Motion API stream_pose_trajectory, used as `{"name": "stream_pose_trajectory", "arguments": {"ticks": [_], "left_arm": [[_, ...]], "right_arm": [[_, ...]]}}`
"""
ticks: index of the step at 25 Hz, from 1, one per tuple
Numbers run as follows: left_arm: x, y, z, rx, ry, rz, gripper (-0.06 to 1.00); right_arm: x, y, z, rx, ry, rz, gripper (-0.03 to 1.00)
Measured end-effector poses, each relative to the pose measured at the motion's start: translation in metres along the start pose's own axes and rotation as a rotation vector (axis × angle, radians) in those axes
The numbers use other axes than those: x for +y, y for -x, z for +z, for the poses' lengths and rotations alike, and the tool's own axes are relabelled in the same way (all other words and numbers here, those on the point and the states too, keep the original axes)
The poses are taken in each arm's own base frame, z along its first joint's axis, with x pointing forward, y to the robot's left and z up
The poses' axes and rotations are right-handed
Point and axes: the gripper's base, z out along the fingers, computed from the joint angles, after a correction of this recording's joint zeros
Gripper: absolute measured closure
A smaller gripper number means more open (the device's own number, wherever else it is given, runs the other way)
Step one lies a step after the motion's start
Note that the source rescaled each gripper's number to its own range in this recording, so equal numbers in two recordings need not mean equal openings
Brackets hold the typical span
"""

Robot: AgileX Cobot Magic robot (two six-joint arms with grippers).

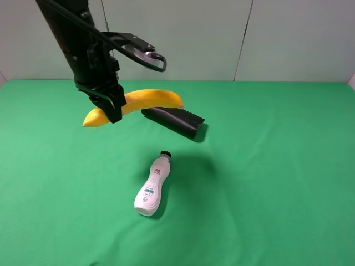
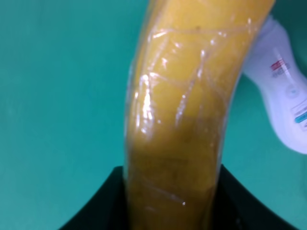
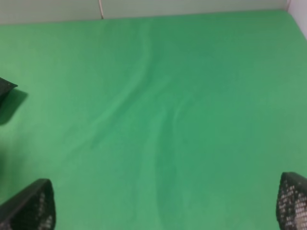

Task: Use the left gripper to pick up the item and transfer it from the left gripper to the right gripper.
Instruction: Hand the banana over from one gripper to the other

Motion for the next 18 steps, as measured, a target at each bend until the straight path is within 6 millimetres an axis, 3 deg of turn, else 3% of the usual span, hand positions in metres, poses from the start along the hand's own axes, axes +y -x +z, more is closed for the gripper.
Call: {"name": "stream_pose_trajectory", "arguments": {"ticks": [8,18], "left_arm": [[-0.017,0.027,-0.013,-0.015,-0.005,0.155,0.94],[-0.028,0.037,-0.014,-0.020,-0.002,0.267,0.94]], "right_arm": [[0.000,0.000,0.000,0.000,0.000,0.008,-0.03],[0.001,0.001,0.003,0.020,0.008,0.037,-0.03]]}}
